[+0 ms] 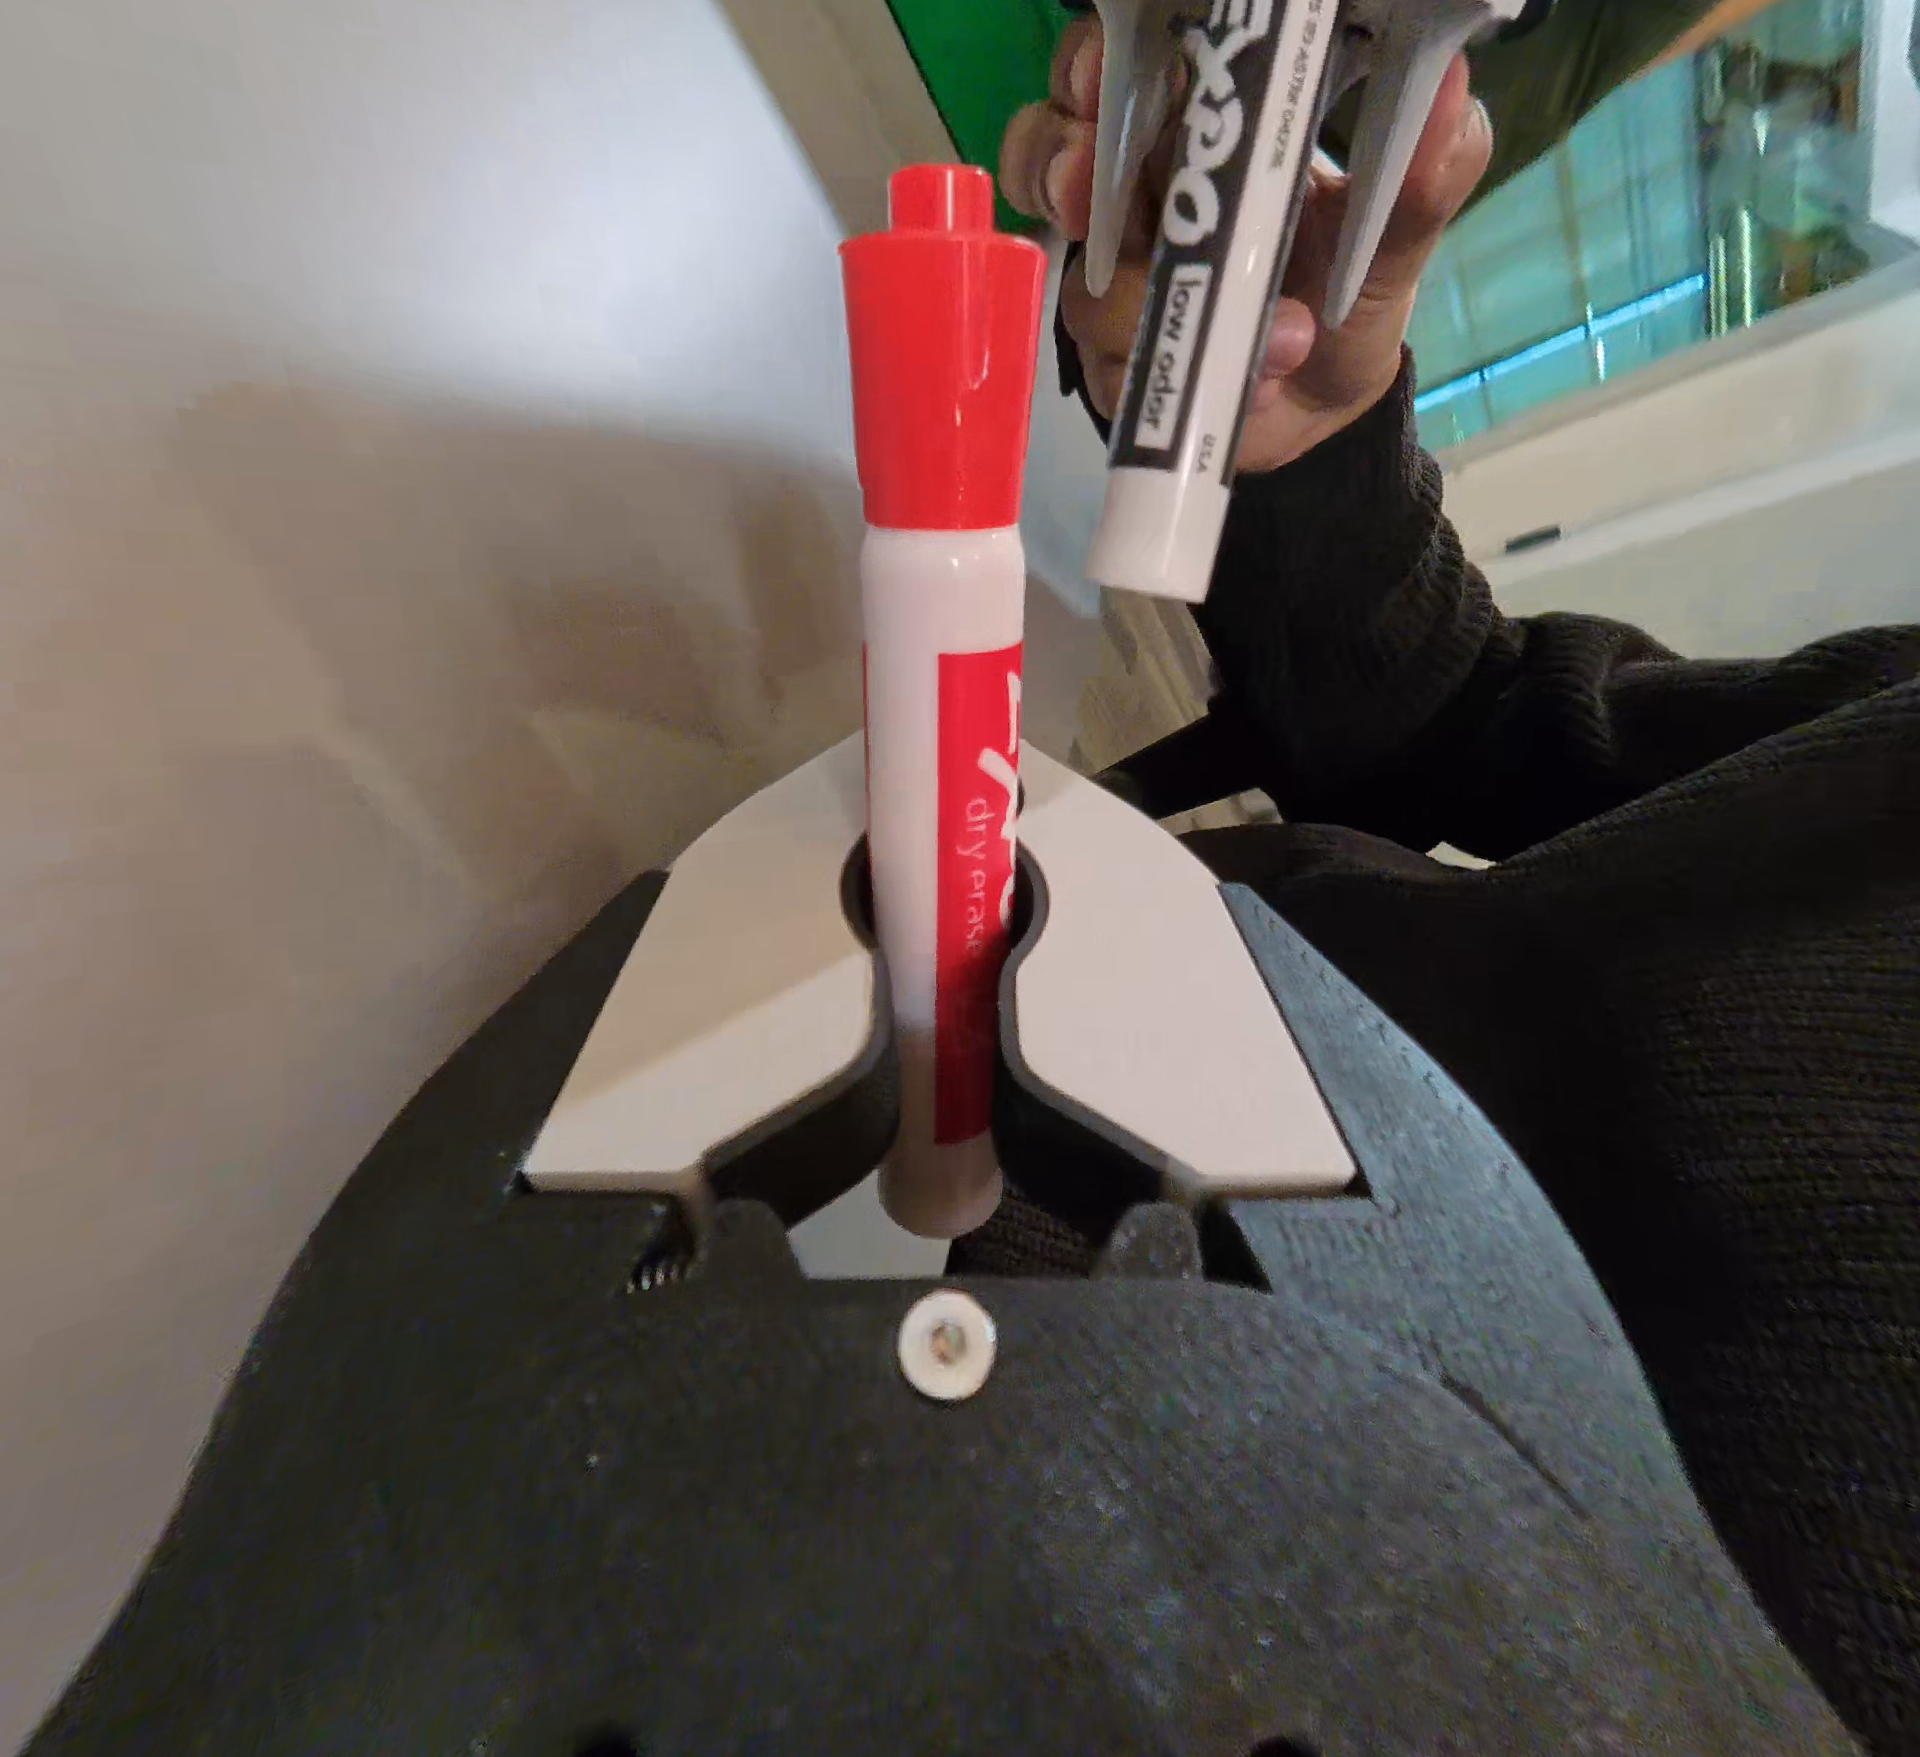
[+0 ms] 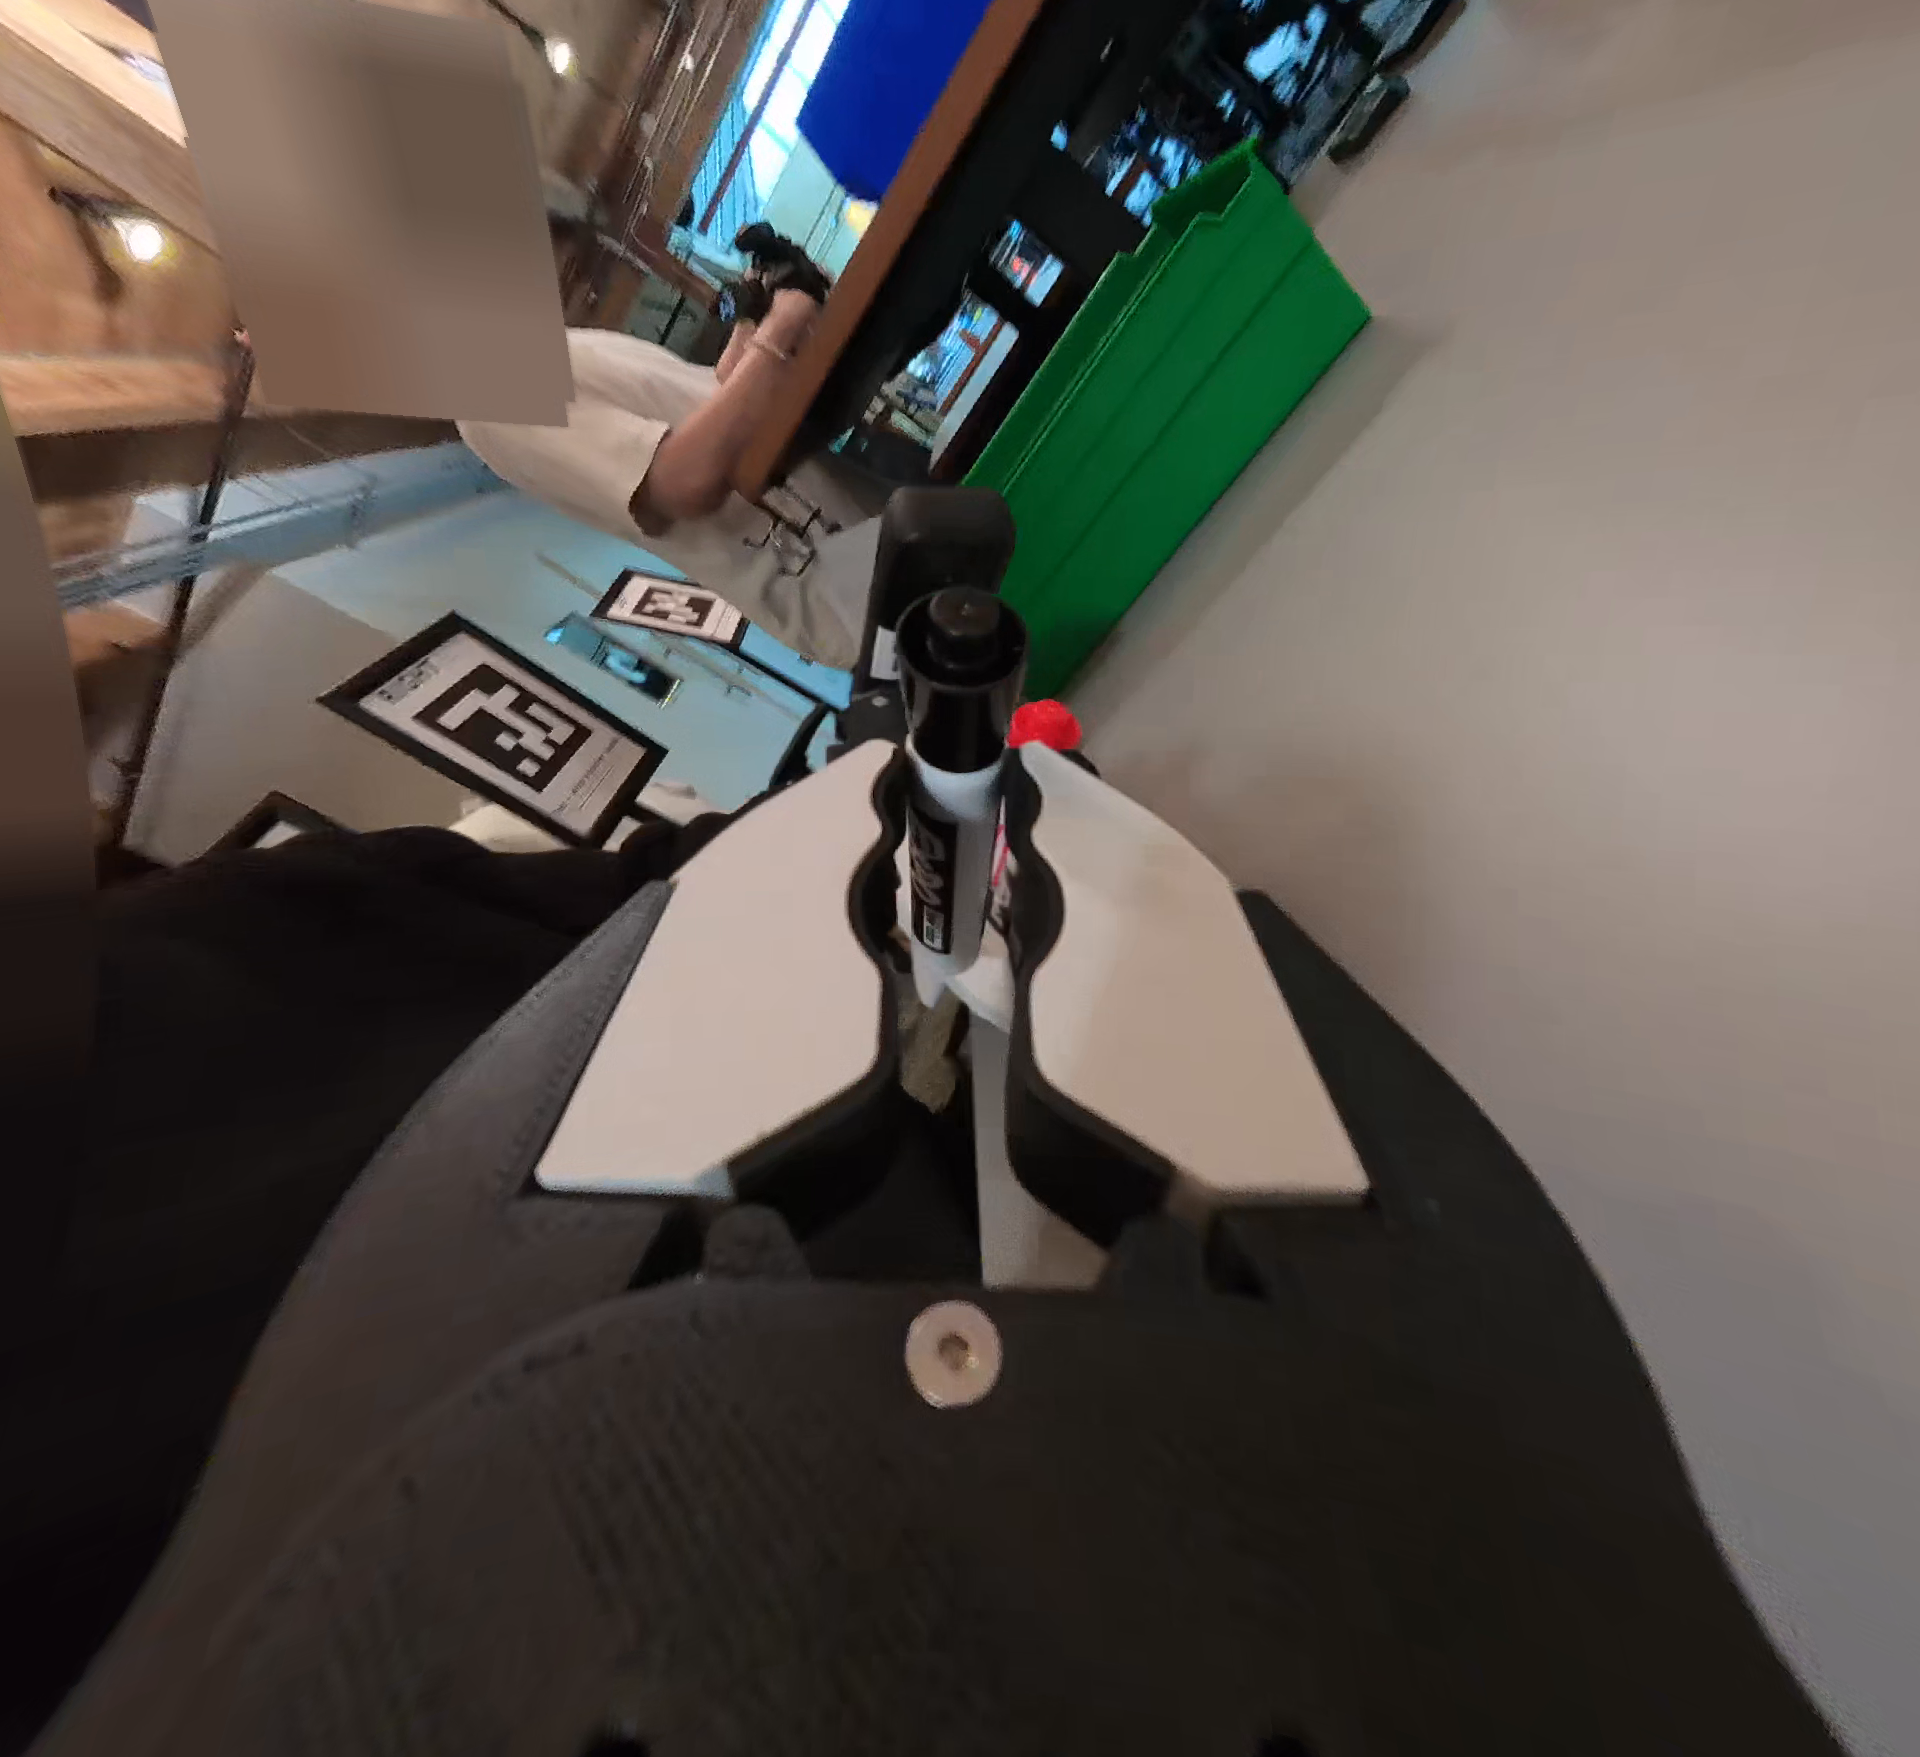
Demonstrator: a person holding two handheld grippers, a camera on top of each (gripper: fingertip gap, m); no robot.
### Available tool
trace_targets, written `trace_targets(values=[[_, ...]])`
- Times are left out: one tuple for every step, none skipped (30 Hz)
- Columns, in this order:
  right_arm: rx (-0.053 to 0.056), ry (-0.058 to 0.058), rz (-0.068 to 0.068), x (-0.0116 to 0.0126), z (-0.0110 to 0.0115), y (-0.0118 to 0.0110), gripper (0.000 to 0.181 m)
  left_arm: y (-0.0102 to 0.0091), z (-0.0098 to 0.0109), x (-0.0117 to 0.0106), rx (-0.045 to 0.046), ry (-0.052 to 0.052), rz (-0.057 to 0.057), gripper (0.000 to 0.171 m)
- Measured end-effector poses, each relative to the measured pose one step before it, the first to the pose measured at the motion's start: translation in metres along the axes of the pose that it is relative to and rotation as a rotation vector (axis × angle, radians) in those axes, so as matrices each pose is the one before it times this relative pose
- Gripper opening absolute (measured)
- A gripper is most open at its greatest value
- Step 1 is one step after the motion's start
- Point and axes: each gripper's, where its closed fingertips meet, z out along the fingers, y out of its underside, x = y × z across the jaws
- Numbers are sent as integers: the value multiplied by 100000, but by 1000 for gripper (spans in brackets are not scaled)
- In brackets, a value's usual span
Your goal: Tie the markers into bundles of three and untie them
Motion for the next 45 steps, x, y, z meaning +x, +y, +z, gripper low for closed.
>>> trace_targets(values=[[2900,2109,-1028,207,-792,-127,17,-103,523,176,-2268,1904,446,15],[2762,1609,-304,173,-758,-53,18,-133,506,277,-1906,2433,204,15],[2892,775,813,66,-744,-64,17,-169,499,301,-1677,2468,170,15],[3119,86,1609,-30,-709,-107,17,-163,492,258,-1592,2117,264,15],[2980,-407,1765,-81,-663,-122,17,-119,464,222,-1735,1831,423,15],[2529,-232,1447,-42,-595,-81,18,-88,423,176,-1754,1623,489,15],[1846,475,817,48,-522,-25,17,-77,370,157,-1491,1481,301,15],[851,1097,59,109,-448,77,17,-117,306,183,-1128,1571,45,14],[18,1646,-656,170,-370,163,17,-159,268,224,-827,1680,8,14],[-339,2096,-1231,217,-319,199,18,-166,231,199,-728,1511,28,14],[-479,2112,-1324,220,-264,203,18,-158,212,117,-647,991,222,15],[-438,1303,-904,115,-200,199,18,-138,180,55,-655,703,403,15],[-41,143,-115,-17,-174,128,18,-95,173,27,-753,776,144,15],[594,-542,637,-73,-162,42,18,-95,150,8,-455,784,-260,15],[978,-819,1009,-85,-155,-34,18,-104,134,9,-143,981,-653,15],[803,-923,1147,-69,-160,-37,18,-76,105,86,-12,1558,-946,15],[572,-655,979,-10,-157,-29,18,-83,71,142,190,1822,-1268,15],[532,-118,558,50,-148,-57,18,-99,28,139,470,1729,-1273,14],[348,170,222,83,-128,-59,17,-83,-5,127,556,1496,-1122,14],[63,70,95,66,-97,-51,17,-48,-49,60,473,869,-772,14],[44,-76,58,49,-44,-58,17,-23,-65,-56,408,-213,-101,14],[46,-237,158,33,4,-70,17,24,-74,-140,138,-967,428,14],[-132,-434,319,19,69,-34,17,62,-82,-144,-33,-954,459,14],[-265,-547,391,25,111,-12,18,97,-86,-113,15,-671,149,14],[-375,-662,414,12,174,8,18,73,-100,-81,333,-310,-268,14],[-525,-755,399,-6,216,11,18,48,-127,-46,551,-21,-482,13],[-570,-711,297,-1,240,17,18,57,-145,-64,636,-170,-448,14],[-520,-703,170,-19,279,8,18,66,-176,-85,618,-453,-233,14],[-496,-906,156,-47,289,-6,18,70,-190,-79,703,-562,-180,14],[-479,-1103,266,-87,303,-12,18,73,-202,-60,784,-401,-272,14],[-416,-1086,301,-88,316,-31,18,80,-225,-24,842,-241,-317,14],[-349,-918,220,-61,326,-34,18,62,-234,-26,955,-258,-232,14],[-373,-725,145,-35,334,-17,18,74,-234,-50,939,-457,-192,14],[-454,-577,55,-19,352,-19,18,95,-231,-67,732,-611,-67,14],[-536,-483,-29,-2,366,0,18,134,-216,-79,525,-774,108,14],[-441,-422,-114,7,383,0,18,172,-184,-58,350,-699,146,14],[-417,-526,-81,-10,390,3,18,183,-165,-11,297,-377,14,14],[-676,-656,58,-30,393,33,18,179,-152,28,303,-163,-131,14],[-1108,-485,206,31,379,92,18,143,-160,31,529,-148,-111,14],[-1385,-108,185,107,343,118,18,104,-194,29,735,-218,-112,14],[-1322,-4,195,133,288,104,18,66,-206,16,841,-231,-151,14],[-1083,-284,447,103,241,50,18,31,-250,7,989,-244,-150,14],[-699,-638,679,56,191,-28,18,12,-253,-4,1074,-300,-159,14],[-501,-848,962,49,154,-38,18,20,-263,-14,1042,-394,-184,14],[-234,-886,1103,38,148,-68,18,18,-234,-16,967,-332,-170,14]])
